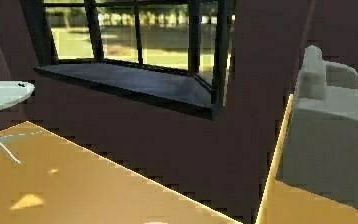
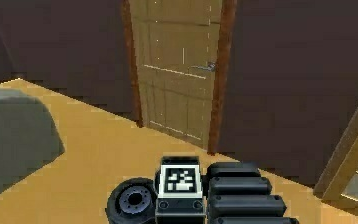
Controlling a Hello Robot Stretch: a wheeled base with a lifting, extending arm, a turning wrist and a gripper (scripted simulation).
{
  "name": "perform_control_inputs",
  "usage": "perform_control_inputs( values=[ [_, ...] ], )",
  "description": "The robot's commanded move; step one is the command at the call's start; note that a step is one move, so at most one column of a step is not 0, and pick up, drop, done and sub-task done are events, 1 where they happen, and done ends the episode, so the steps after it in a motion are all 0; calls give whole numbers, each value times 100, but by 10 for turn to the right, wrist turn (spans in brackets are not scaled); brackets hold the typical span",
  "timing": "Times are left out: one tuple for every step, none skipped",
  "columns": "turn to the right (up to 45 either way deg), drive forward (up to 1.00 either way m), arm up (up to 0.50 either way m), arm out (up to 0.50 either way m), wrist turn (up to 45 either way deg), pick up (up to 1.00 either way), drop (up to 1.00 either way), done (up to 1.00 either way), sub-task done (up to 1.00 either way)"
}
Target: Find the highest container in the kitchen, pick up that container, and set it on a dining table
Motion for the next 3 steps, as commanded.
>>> perform_control_inputs(
  values=[
    [450,0,0,0,0,0,0,0,0],
    [300,0,0,0,0,0,0,0,0],
    [0,5,0,0,0,0,0,0,0]
  ],
)
